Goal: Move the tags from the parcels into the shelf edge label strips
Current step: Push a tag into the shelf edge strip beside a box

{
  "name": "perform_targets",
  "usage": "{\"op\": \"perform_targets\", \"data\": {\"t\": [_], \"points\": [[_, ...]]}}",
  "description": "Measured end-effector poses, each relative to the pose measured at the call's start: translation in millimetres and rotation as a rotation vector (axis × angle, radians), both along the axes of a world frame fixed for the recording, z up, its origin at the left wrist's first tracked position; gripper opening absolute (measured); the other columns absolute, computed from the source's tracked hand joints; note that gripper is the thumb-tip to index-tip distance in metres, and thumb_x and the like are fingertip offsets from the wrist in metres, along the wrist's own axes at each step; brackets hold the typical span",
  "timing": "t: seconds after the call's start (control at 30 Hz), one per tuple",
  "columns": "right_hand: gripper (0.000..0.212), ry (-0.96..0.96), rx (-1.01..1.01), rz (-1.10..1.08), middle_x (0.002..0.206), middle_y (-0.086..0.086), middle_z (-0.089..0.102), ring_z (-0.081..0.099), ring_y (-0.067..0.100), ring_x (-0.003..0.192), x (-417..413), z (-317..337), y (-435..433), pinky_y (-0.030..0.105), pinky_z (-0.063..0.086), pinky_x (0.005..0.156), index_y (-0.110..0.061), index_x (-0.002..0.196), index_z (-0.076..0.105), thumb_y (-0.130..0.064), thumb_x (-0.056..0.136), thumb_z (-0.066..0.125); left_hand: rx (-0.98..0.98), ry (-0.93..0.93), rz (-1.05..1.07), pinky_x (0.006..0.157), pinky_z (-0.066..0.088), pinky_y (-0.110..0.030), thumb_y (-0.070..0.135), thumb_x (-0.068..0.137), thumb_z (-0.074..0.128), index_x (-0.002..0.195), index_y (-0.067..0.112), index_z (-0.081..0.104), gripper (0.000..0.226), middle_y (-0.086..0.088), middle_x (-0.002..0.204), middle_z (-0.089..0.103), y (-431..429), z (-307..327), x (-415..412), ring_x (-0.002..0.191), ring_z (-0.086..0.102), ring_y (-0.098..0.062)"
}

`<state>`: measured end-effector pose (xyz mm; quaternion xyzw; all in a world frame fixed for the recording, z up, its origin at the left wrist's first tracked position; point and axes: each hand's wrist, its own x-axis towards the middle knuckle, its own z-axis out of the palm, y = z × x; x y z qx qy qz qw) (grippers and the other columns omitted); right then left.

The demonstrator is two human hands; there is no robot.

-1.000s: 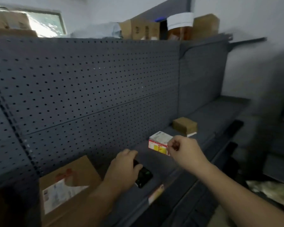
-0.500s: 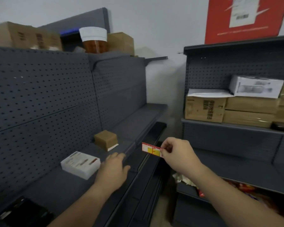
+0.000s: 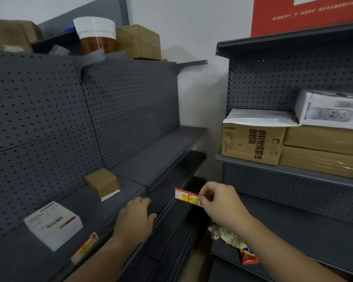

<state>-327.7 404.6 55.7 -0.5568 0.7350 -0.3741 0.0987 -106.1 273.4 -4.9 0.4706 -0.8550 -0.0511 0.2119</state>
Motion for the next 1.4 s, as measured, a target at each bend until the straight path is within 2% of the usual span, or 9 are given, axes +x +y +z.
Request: {"op": "perform_targets", "data": {"t": [0.2, 0.33, 0.5, 0.6, 0.77, 0.93, 1.13, 1.27, 1.4], "points": [[0.014, 0.006, 0.002, 0.058, 0.076, -0.013, 0.066, 0.061, 0.000, 0.068, -30, -10, -77, 0.016, 0.050, 0.056, -0.032, 0.079, 0.066, -0.023, 0.090, 0.066, -0.035, 0.017, 0.036, 0.085, 0.046, -0.032, 0.040, 0.089, 0.060, 0.118, 0.022, 0.057, 0.034, 0.004, 0.111, 0.058, -69, -12, -29, 0.103, 0.052, -0.015], [0.013, 0.004, 0.023, 0.111, 0.076, -0.012, 0.066, 0.061, 0.001, 0.069, -43, -14, -134, 0.018, 0.052, 0.057, -0.031, 0.079, 0.066, -0.024, 0.090, 0.066, -0.056, -0.005, 0.090, 0.078, 0.043, -0.031, 0.042, 0.087, 0.062, 0.108, 0.024, 0.058, 0.028, 0.005, 0.102, 0.057, -111, -23, -42, 0.098, 0.053, -0.015], [0.015, 0.025, 0.048, 0.224, 0.077, -0.012, 0.065, 0.061, 0.001, 0.069, -43, -37, -198, 0.018, 0.052, 0.058, -0.031, 0.080, 0.065, -0.021, 0.090, 0.065, -0.043, -0.057, 0.285, 0.078, 0.040, -0.035, 0.041, 0.083, 0.065, 0.096, 0.028, 0.057, 0.020, 0.006, 0.097, 0.055, -134, -40, -37, 0.096, 0.054, -0.018], [0.017, 0.044, 0.092, 0.345, 0.076, -0.013, 0.065, 0.060, -0.001, 0.071, -30, -52, -233, 0.016, 0.051, 0.060, -0.031, 0.078, 0.065, -0.018, 0.090, 0.065, -0.035, -0.105, 0.340, 0.072, 0.042, -0.038, 0.034, 0.076, 0.073, 0.092, 0.025, 0.062, 0.021, 0.003, 0.093, 0.058, -137, -56, -21, 0.091, 0.057, -0.021], [0.016, 0.074, 0.128, 0.546, 0.079, -0.015, 0.066, 0.061, -0.003, 0.072, -1, -72, -286, 0.015, 0.050, 0.061, -0.030, 0.078, 0.065, -0.019, 0.090, 0.067, -0.015, -0.135, 0.469, 0.081, 0.038, -0.036, 0.030, 0.087, 0.057, 0.101, 0.027, 0.059, 0.014, 0.003, 0.103, 0.057, -130, -63, 1, 0.102, 0.053, -0.021], [0.016, 0.091, 0.165, 0.744, 0.078, -0.012, 0.065, 0.060, 0.001, 0.073, 16, -86, -319, 0.021, 0.052, 0.061, -0.029, 0.078, 0.064, -0.020, 0.091, 0.067, 0.053, -0.165, 0.683, 0.087, 0.040, -0.035, 0.025, 0.088, 0.054, 0.109, 0.028, 0.060, 0.022, 0.004, 0.112, 0.057, -113, -74, 4, 0.106, 0.052, -0.020], [0.014, 0.089, 0.137, 0.881, 0.077, -0.014, 0.064, 0.060, 0.000, 0.071, 18, -100, -347, 0.015, 0.048, 0.060, -0.028, 0.081, 0.065, -0.020, 0.092, 0.065, 0.080, -0.221, 0.862, 0.091, 0.042, -0.035, 0.018, 0.084, 0.060, 0.119, 0.028, 0.058, 0.036, 0.003, 0.118, 0.056, -110, -91, -9, 0.108, 0.052, -0.022], [0.011, 0.077, 0.129, 0.887, 0.078, -0.013, 0.064, 0.060, 0.001, 0.072, 11, -112, -353, 0.015, 0.048, 0.061, -0.027, 0.083, 0.066, -0.020, 0.092, 0.066, 0.050, -0.235, 0.902, 0.083, 0.046, -0.037, 0.014, 0.075, 0.070, 0.106, 0.026, 0.063, 0.034, 0.001, 0.105, 0.061, -114, -101, -21, 0.097, 0.057, -0.024], [0.010, 0.042, 0.132, 0.880, 0.079, -0.013, 0.065, 0.062, 0.002, 0.072, 7, -120, -358, 0.018, 0.051, 0.064, -0.026, 0.084, 0.066, -0.019, 0.091, 0.068, -0.034, -0.255, 0.895, 0.074, 0.049, -0.040, 0.008, 0.054, 0.083, 0.095, 0.022, 0.065, 0.047, -0.002, 0.093, 0.062, -123, -110, -24, 0.084, 0.058, -0.027]]}}
